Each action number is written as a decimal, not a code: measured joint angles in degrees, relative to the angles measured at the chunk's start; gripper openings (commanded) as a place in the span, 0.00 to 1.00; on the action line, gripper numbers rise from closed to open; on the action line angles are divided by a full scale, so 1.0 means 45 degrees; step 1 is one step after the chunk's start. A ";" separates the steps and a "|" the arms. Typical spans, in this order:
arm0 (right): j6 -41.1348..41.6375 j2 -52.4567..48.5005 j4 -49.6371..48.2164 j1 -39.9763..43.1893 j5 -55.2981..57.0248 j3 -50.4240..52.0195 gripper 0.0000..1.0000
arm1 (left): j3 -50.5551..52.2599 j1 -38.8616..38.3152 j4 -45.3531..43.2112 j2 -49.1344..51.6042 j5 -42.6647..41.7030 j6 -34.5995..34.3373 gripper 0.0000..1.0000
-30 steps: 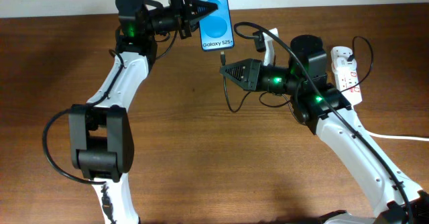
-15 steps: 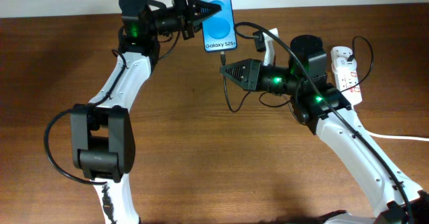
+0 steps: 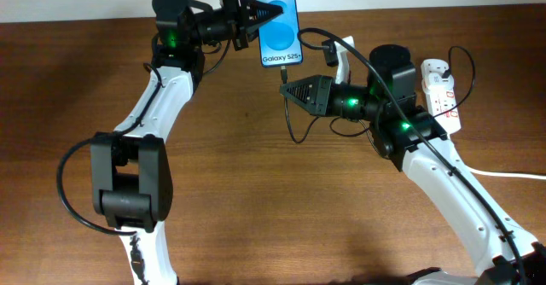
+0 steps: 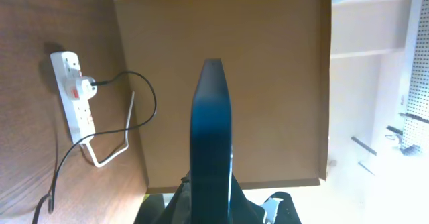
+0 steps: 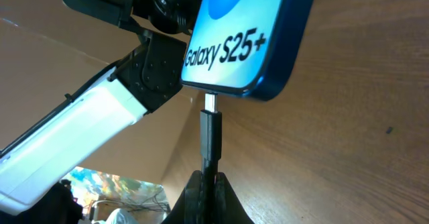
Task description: Plug charger to phone and switch on socket
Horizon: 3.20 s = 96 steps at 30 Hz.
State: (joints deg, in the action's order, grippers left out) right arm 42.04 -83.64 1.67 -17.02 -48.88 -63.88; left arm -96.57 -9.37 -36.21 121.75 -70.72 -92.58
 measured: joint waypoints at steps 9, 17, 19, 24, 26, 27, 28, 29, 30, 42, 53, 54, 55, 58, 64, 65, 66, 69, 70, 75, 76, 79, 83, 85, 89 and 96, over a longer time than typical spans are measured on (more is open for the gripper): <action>0.0005 0.0000 0.0000 0.0000 -0.0005 0.0000 0.04 | 0.0000 0.0000 -0.0374 0.0000 -0.0087 0.0000 0.00; 0.0015 0.0000 -0.0083 0.0000 0.0005 0.0000 0.04 | 0.0000 -0.0039 -0.0486 0.0000 -0.0083 0.0000 0.00; 0.0019 0.0000 -0.0102 0.0000 -0.0010 0.0000 0.04 | 0.0000 -0.0097 -0.0486 0.0000 -0.0087 0.0000 0.00; 0.0039 0.0000 -0.0097 0.0000 -0.0010 0.0010 0.04 | 0.0000 -0.0131 -0.0486 0.0000 -0.0083 0.0000 0.00; 0.0049 0.0000 -0.0097 0.0000 -0.0010 0.0010 0.04 | 0.0000 -0.0136 -0.0486 0.0000 -0.0083 0.0000 0.00; 0.0049 0.0000 -0.0097 0.0000 -0.0010 0.0010 0.04 | 0.0000 -0.0131 -0.0491 0.0000 -0.0083 0.0000 0.00; 0.0049 0.0000 -0.0097 0.0000 -0.0010 0.0010 0.04 | 0.0000 -0.0136 -0.0491 0.0000 -0.0087 0.0000 0.00; 0.0044 0.0000 -0.0107 0.0000 -0.0010 0.0010 0.04 | 0.0000 -0.0136 -0.0486 0.0000 -0.0087 0.0000 0.00; 0.0044 0.0000 -0.0112 0.0005 -0.0010 0.0010 0.04 | 0.0000 -0.0136 -0.0486 0.0000 -0.0092 0.0000 0.00; 0.0384 0.0000 -0.0631 0.0335 -0.0505 0.0068 0.04 | 0.0000 -0.0160 -0.0491 0.0000 -0.0029 0.0345 0.00; 0.0549 0.0000 -0.0772 0.0359 -0.0597 0.0087 0.04 | 0.0000 -0.0219 -0.0486 0.0000 0.0015 0.0384 0.00; 0.0554 0.0000 -0.0772 0.0359 -0.0597 0.0092 0.04 | 0.0000 -0.0219 -0.0486 0.0000 0.0015 0.0384 0.00; 0.0568 0.0000 -0.0772 0.0359 -0.0593 0.0092 0.04 | 0.0000 -0.0219 -0.0491 0.0000 0.0015 0.0384 0.00; 0.0559 0.0000 -0.0772 0.0359 -0.0588 0.0092 0.04 | 0.0000 -0.0214 -0.0491 0.0000 0.0015 0.0384 0.00; 0.0563 0.0000 -0.0767 0.0593 -0.0743 0.0092 0.04 | 0.0000 -0.0253 -0.0491 0.0000 0.0185 0.0384 0.00; 0.0573 0.0000 -0.0767 0.0622 -0.0787 0.0092 0.04 | 0.0000 -0.0267 -0.0486 0.0000 0.0209 0.0384 0.00; 0.0563 0.0000 -0.0767 0.0622 -0.0792 0.0097 0.04 | 0.0000 -0.0272 -0.0491 0.0000 0.0209 0.0384 0.00; 0.0563 0.0000 -0.0767 0.0622 -0.0806 0.0097 0.04 | 0.0000 -0.0272 -0.0491 0.0000 0.0209 0.0384 0.00; 0.0559 0.0000 -0.0767 0.0622 -0.0816 0.0097 0.04 | 0.0000 -0.0272 -0.0486 0.0000 0.0209 0.0384 0.00; 0.0578 0.0000 -0.0738 0.0656 -0.0835 0.0102 0.30 | 0.0000 -0.0277 -0.0491 0.0000 0.0146 0.0413 0.00; 0.0515 0.0000 -0.0801 0.0704 -0.0636 0.0097 0.33 | 0.0000 -0.0282 -0.0486 0.0000 -0.0068 0.0457 0.00; 0.0549 0.0000 -0.0801 0.1073 -0.0350 0.0097 0.37 | 0.0000 -0.0452 -0.0491 0.0000 -0.0855 0.0583 0.00; 0.0568 0.0000 -0.0758 0.1132 -0.0287 0.0097 0.37 | 0.0000 -0.0602 -0.0495 0.0000 -0.1156 0.0588 0.00; 0.0559 0.0000 -0.0753 0.1132 -0.0287 0.0097 0.37 | 0.0000 -0.0607 -0.0495 0.0000 -0.1219 0.0593 0.00; 0.0559 0.0000 -0.0753 0.1132 -0.0296 0.0097 0.37 | 0.0000 -0.0554 -0.0491 0.0000 -0.1258 0.0690 0.00; 0.0563 0.0000 -0.0767 0.1710 -0.0738 0.0097 0.45 | -0.0024 -0.0243 0.2336 0.0000 -0.1617 0.2987 0.00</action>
State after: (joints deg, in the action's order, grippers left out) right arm 44.58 -83.64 -1.78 -9.32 -52.21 -63.44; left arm -96.68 -10.46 -25.69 121.75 -78.00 -79.13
